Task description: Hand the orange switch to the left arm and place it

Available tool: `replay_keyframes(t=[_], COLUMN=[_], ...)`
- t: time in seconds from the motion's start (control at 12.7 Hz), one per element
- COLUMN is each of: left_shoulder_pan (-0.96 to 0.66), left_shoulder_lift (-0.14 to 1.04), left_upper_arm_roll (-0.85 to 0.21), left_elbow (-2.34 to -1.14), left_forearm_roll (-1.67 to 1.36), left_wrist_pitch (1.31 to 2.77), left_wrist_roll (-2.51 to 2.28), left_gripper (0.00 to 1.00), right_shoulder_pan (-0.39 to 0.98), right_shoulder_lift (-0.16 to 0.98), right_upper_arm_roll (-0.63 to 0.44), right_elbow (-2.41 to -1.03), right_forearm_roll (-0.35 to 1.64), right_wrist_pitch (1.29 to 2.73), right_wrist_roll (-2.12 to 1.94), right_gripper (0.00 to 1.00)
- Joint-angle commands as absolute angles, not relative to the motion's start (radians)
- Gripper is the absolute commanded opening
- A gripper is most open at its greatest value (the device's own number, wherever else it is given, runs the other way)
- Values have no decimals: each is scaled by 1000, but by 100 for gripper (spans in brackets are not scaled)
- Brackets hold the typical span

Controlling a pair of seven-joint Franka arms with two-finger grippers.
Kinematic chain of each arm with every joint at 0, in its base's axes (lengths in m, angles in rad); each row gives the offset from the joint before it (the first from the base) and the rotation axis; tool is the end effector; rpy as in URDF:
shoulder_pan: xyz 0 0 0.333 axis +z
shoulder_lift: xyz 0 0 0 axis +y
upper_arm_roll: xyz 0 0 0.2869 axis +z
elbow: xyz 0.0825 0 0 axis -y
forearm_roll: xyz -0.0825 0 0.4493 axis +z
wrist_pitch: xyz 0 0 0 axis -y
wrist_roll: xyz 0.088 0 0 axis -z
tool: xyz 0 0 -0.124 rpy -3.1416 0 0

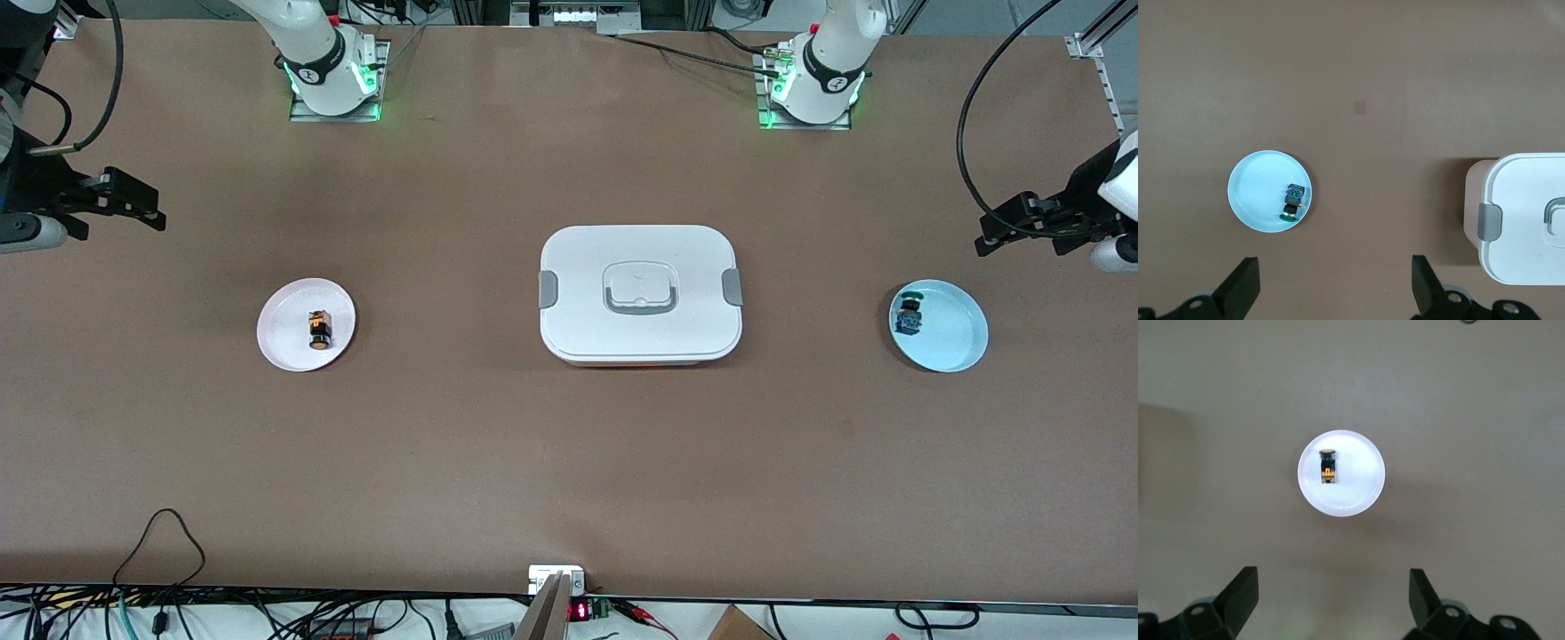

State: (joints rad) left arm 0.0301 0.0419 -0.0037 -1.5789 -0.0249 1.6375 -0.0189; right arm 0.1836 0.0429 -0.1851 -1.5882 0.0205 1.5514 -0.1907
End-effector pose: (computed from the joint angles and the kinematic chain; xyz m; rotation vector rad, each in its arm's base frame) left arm 0.6372 0.0139 0.5537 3.1157 0.0729 0.0262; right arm 0.6259 0.0034 0.5412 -3.1053 -0.2938 0.1208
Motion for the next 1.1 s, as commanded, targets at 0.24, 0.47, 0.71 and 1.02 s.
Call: replay_keyframes(t=[0.24,0.47,0.71,1.02], left_shoulder_pan=[41,41,41,41], left_shoulder_lift=[25,25,25,26], left_upper_arm_roll=[-15,-15,-15,-15], left_elbow=[-1580,-1578,-1578,-1578], left_forearm_roll=[-29,-29,-29,-29], left_wrist_pitch=[1609,1609,1609,1609], left_wrist_roll=[-32,-31,-29,-29], left_gripper=[100,100,100,100], right_shoulder_pan=[259,265,259,255], right_shoulder_lift=[46,-15,30,213], right_upper_arm_roll=[-184,-186,-192,-190], right_elbow=[-1666,-1903,-2039,-2043], right_forearm_roll=[25,26,17,18], right_wrist_pitch=[1543,1795,2015,2212], right_wrist_roll=[-587,-933,-1289,-1610], right_gripper=[100,100,100,100])
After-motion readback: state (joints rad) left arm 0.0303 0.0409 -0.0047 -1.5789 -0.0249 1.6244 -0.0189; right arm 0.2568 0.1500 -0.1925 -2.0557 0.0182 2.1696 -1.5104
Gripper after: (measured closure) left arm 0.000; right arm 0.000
